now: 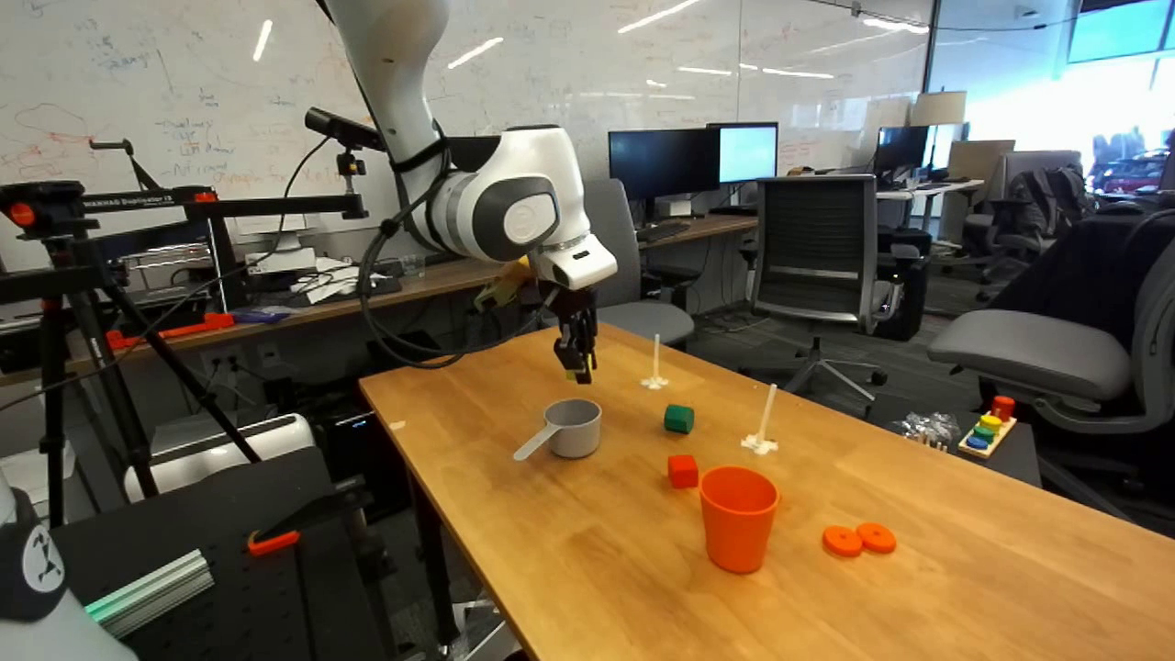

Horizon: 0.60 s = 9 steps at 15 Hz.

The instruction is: Get the yellow, green and orange blocks from the table and put them in the gray pot

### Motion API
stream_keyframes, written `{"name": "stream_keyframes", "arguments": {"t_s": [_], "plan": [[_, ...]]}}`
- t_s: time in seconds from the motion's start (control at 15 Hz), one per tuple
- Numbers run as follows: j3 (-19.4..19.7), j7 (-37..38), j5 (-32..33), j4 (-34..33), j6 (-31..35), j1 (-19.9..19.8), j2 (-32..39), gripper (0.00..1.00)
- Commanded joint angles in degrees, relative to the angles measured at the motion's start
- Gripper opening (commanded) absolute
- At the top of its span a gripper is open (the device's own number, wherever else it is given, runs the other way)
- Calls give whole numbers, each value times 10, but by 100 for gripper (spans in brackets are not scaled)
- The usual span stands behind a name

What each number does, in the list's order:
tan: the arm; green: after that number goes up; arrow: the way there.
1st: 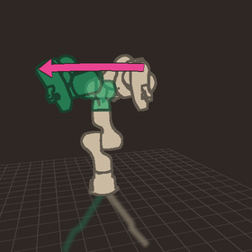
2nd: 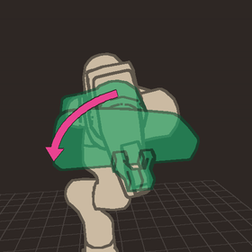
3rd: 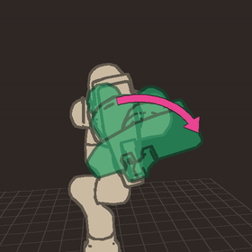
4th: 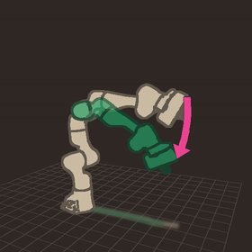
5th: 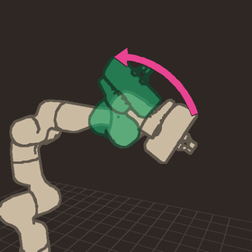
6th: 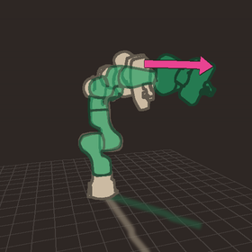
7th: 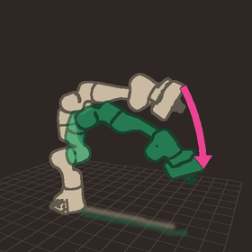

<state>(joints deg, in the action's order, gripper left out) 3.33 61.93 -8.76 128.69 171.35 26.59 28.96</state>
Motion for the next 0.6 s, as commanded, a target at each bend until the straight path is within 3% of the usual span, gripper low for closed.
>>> {"name": "stream_keyframes", "arguments": {"t_s": [0.0,0.07,0.13,0.27,0.53], "plan": [[-26,-8,-14,31,-15,-21,-24,8],[-21,-5,-11,35,-14,-19,-23,12],[-15,-5,-6,39,-14,-15,-21,57],[-14,-4,-7,43,-18,-19,-20,63],[-1,-1,1,43,-31,-19,-20,96]]}}
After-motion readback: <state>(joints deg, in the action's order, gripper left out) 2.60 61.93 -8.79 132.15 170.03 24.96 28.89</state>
